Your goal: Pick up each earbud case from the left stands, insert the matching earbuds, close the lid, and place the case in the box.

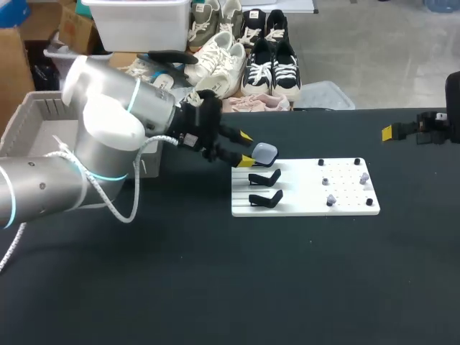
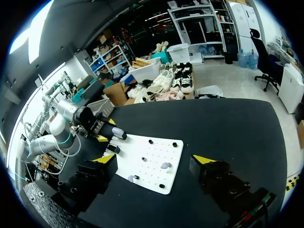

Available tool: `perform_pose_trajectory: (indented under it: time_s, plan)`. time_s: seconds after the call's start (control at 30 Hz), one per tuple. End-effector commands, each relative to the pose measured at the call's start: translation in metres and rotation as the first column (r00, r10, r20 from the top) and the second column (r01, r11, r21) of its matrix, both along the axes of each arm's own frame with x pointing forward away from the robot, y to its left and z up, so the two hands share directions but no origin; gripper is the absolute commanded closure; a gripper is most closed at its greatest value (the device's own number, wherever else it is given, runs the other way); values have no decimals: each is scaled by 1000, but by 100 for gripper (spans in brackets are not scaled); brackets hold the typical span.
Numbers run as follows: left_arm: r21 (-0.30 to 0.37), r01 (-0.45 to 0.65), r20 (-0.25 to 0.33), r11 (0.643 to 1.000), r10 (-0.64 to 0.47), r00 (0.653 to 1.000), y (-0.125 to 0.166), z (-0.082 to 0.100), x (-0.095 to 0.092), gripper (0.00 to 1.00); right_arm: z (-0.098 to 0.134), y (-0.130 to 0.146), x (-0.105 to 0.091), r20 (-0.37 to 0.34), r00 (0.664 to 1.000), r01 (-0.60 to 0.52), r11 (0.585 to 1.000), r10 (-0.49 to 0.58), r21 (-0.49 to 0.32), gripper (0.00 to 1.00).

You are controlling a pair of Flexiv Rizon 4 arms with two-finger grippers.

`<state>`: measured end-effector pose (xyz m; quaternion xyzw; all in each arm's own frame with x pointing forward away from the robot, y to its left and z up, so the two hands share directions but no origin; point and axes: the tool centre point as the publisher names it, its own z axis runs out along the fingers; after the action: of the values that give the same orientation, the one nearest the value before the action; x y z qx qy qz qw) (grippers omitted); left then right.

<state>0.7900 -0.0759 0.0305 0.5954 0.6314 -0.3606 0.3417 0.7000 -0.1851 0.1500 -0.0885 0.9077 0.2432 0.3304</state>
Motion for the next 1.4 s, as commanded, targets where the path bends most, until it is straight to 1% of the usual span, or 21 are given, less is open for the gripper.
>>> perform_pose_trajectory:
  time_s: [0.03,0.1,0.17,0.27,0.5,0.57,0.77,1.0,1.07,1.1,1.2,1.4]
  plan:
    - [-4,-1,-6,1000,1,1000,-7,-6,8,27,0,0,0,0,1000,0,1000,0,0,0]
    - [-8,-3,-6,1000,3,1000,-8,-6,8,33,0,0,0,0,1000,0,1000,0,0,0]
    - [-11,-4,-5,1000,4,1000,-9,-7,9,34,0,0,0,0,1000,0,1000,0,0,0]
    - [-12,-1,-4,1000,1,1000,-9,-9,9,32,0,0,0,0,1000,0,1000,0,0,0]
    - [-14,4,-7,1000,-4,1000,-13,-14,9,32,0,0,0,0,1000,0,1000,0,0,0]
    - [-16,4,-9,1000,-5,1000,-15,-14,11,30,0,0,0,0,1000,0,1000,0,0,0]
    - [-22,11,-4,1000,-11,1000,-20,-13,14,31,0,0,0,0,1000,0,1000,0,0,0]
    - [-17,18,0,1000,-18,1000,-24,-19,15,32,0,0,0,0,1000,0,1000,0,0,0]
    - [-16,21,0,1000,-21,1000,-25,-20,15,35,0,0,0,0,1000,0,1000,0,0,0]
    - [-16,20,0,1000,-20,1000,-25,-20,15,33,0,0,0,0,1000,0,1000,0,0,0]
    - [-17,18,-3,1000,-18,1000,-25,-20,15,35,0,0,0,0,1000,0,1000,0,0,0]
    - [-21,16,-3,1000,-16,1000,-25,-20,14,39,0,0,0,0,1000,0,1000,0,0,0]
